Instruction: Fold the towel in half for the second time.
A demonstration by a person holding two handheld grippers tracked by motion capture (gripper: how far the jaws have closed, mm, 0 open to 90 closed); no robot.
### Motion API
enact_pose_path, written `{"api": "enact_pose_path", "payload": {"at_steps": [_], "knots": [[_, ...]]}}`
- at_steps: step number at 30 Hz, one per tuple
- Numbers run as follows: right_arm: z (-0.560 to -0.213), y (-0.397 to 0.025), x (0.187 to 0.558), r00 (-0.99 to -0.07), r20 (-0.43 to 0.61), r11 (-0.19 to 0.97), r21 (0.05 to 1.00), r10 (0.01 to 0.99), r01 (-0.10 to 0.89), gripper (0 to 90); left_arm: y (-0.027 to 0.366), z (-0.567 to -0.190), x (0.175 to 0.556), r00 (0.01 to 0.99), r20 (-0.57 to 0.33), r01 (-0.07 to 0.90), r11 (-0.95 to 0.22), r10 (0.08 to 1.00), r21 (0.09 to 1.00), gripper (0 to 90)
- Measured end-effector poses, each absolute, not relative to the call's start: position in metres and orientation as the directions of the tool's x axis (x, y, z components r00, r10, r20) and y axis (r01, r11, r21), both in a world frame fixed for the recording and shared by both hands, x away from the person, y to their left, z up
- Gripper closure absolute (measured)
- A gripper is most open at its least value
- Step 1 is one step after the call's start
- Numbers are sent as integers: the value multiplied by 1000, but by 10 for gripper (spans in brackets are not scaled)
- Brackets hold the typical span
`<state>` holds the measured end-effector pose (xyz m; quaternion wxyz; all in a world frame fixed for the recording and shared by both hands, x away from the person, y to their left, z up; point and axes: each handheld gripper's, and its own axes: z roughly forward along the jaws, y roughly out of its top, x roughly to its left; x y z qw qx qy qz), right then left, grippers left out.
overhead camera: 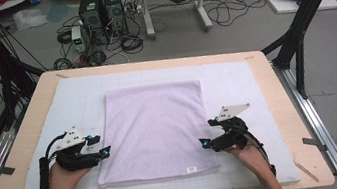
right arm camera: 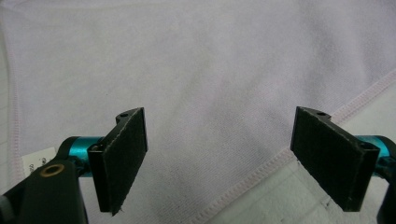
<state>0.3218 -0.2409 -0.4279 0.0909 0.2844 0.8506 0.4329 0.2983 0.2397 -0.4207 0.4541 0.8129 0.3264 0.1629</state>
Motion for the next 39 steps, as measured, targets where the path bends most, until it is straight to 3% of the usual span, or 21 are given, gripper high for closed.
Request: {"api": "enact_pose_path", "payload": {"at_steps": [14, 29, 35, 39], "knots": [[-417, -250, 379, -780, 135, 428, 773, 610, 469, 167, 237, -410, 351, 701, -49, 416, -351, 711, 839, 433], [-368, -249, 446, -749, 28, 469, 764, 662, 443, 223, 245, -372, 422, 639, -40, 443, -325, 768, 836, 492], [-384, -249, 461, -730, 44, 471, 737, 682, 485, 261, 246, -387, 438, 609, -69, 494, -310, 790, 812, 493], [-403, -245, 467, -714, 39, 476, 720, 699, 506, 312, 242, -400, 445, 577, -66, 529, -311, 814, 790, 551]]}}
